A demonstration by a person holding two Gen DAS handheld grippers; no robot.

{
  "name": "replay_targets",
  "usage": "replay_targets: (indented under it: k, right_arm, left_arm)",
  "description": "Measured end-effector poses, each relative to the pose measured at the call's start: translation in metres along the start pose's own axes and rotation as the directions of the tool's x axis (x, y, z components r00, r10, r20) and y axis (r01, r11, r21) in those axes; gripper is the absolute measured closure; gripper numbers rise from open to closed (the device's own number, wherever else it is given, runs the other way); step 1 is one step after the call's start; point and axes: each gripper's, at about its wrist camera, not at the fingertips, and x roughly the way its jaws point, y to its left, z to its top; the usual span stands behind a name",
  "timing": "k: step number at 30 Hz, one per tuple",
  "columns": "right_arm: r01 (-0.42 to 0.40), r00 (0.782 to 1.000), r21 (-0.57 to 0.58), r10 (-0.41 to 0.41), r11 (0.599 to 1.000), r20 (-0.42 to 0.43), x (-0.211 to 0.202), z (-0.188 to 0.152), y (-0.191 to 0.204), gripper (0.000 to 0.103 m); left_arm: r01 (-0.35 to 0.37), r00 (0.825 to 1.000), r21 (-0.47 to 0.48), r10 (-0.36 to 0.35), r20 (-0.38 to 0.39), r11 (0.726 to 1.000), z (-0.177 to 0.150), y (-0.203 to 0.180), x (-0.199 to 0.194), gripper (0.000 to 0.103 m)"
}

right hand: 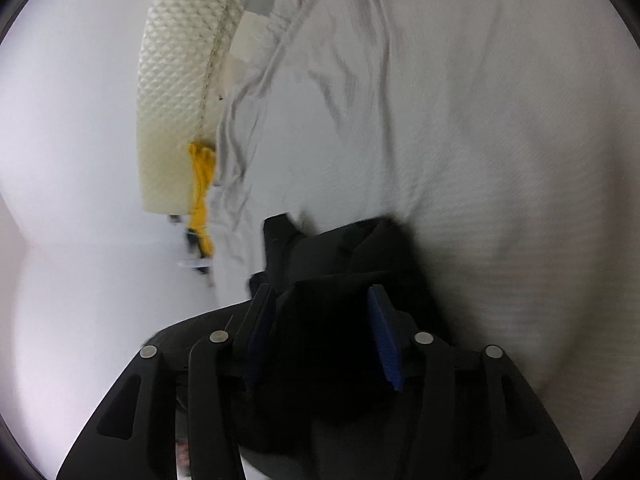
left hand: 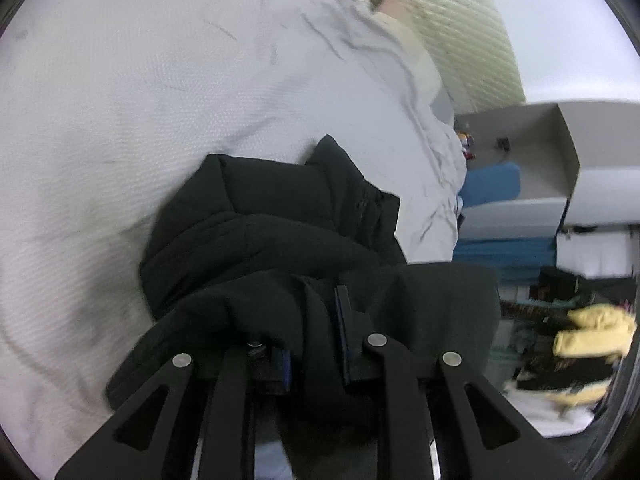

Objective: Fold large clothes
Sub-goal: 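Open both grippers and release the hem onto the jacket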

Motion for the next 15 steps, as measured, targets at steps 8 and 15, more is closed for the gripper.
replay_targets:
  k: [8,15]
  right_arm:
    - [0.159,0.981,-0.262,-0.122,0.952,0.149,-0.048,-0.034,0.041,0.051]
    - [0.254,0.931,-0.551,-0.046,0.795,0.363,-0.052,-0.114,0.133,0.022]
  left_arm:
    - [-0.185,0.966,0.194,0.142,0.214,0.963,-0.044,-0.007,-0.083,0.038]
    - [-0.321,0.858,0.426,0.069,0.509,0.846,-0.12,-0.071,-0.064,0.037]
